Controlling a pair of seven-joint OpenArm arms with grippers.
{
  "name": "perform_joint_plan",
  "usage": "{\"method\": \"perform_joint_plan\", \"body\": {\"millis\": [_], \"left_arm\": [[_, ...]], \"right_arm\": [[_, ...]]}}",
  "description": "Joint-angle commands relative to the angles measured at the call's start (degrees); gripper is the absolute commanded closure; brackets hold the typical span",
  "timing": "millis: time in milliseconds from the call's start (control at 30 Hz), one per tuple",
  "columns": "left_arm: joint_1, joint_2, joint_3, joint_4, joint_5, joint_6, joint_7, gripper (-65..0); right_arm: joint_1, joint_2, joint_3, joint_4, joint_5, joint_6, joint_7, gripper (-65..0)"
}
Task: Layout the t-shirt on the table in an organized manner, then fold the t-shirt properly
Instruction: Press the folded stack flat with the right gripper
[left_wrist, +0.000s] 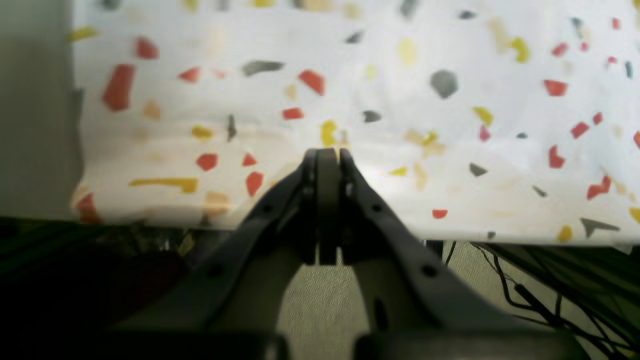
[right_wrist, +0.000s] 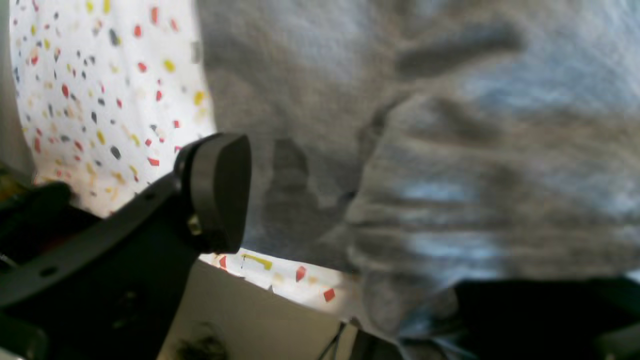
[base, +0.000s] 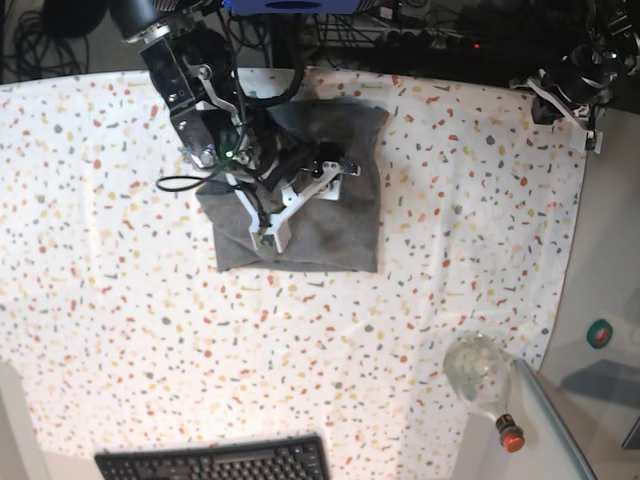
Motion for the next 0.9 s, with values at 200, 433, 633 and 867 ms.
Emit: {"method": "perform_joint_plan", "body": {"millis": [200, 433, 633, 867], "left_arm": [[-0.04, -0.34, 0.1, 0.82, -0.93, -0.39, -0.8, 0.0], [-0.04, -0.34, 0.1, 0.9, -0.75, -0.39, -0.8, 0.0], [-0.04, -0.25, 0.1, 0.64, -0.57, -0.39, -0.8, 0.0], [-0.92, -0.25, 0.1, 0.64, -0.66, -0.39, -0.8, 0.0]], "right_arm": [[7.9, -1.43, -8.32, -3.36, 0.65, -5.05, 1.74, -43.2], [12.38, -2.39, -8.23, -6.79, 0.56, -5.22, 1.74, -42.8], [15.28, -2.48, -7.35, -6.61, 0.65, -8.91, 1.83, -43.2], [18.36, -1.95, -9.99, -0.28, 0.82, -3.64, 1.3, -43.1]]}}
